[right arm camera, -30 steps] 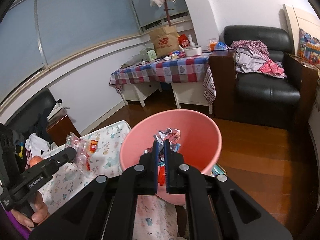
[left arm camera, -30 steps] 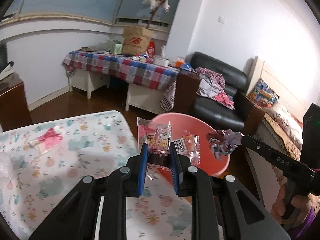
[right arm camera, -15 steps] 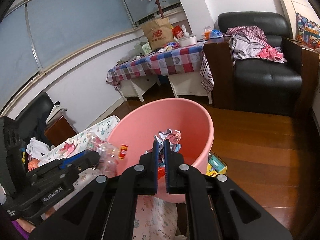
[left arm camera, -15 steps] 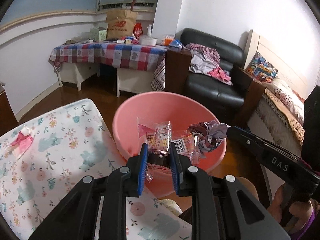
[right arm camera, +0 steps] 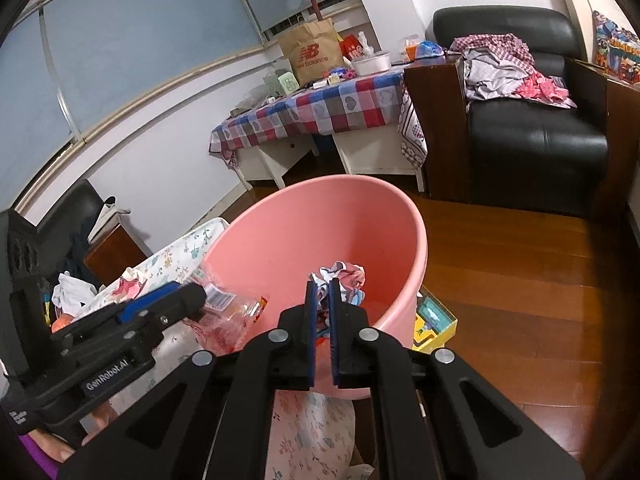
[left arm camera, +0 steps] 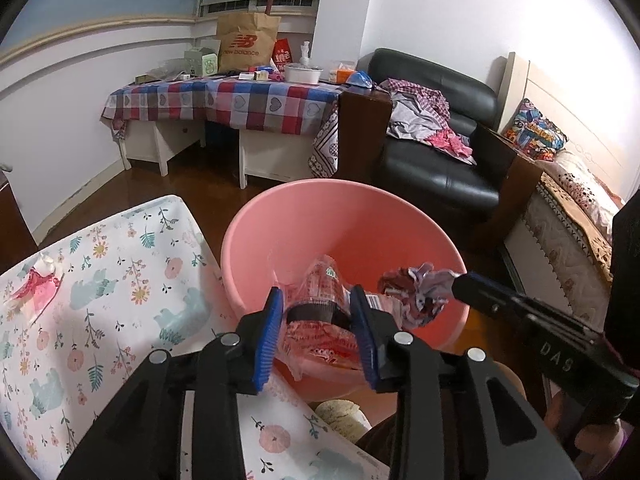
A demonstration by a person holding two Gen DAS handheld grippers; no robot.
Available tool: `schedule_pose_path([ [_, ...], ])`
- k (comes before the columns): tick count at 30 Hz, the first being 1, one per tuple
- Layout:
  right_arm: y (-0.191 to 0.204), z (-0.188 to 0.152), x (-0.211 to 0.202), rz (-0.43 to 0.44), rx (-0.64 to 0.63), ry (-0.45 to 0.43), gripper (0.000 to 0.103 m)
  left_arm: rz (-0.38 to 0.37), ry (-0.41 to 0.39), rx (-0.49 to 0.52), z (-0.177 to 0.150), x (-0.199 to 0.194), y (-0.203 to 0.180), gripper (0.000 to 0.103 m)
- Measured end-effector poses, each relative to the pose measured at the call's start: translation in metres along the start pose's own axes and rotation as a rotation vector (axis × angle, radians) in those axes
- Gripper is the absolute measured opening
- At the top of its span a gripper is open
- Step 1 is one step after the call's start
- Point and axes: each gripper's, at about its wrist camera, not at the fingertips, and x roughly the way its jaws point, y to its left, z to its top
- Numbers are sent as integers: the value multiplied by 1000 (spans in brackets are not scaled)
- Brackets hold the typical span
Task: Collect trash
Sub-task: 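Carry the snack packet and foil over the bucket and open both tools, then move both open tools back over the table toward the remaining trash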
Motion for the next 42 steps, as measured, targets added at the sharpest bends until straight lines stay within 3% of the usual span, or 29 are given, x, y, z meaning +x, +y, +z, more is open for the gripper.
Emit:
schedule_pose_path([
  [6,-4,0,3,3,14,15,7,-16,6,-4,0,0,1,41],
  [8,-3,-1,3,1,14,16,13,-21,3,-6,0,-2,1,41],
  [10,-3,-1,2,5,15,10,28,-26,-2,-6,1,-3,1,42],
  [11,-3,-1,1,7,16,5,29,-29,-4,-7,1,-3,0,43],
  [24,2,-1,-10,11,12,-23,31,-15,-47,-40,4,-25,12,46],
  [27,10,-3,-13,14,-6,-34,31,7,-52,-51,0,-34,19,53],
  [33,36,-6,-21,25,-83,-58,31,61,-63,-72,-12,-59,38,55],
  [39,70,-14,-14,82,-149,-18,31,130,-75,-105,-26,-85,68,59],
  [41,81,-18,-10,104,-163,2,35,171,-83,-116,-32,-95,80,61],
  [42,85,-20,-9,113,-167,9,42,201,-90,-120,-37,-101,88,61],
])
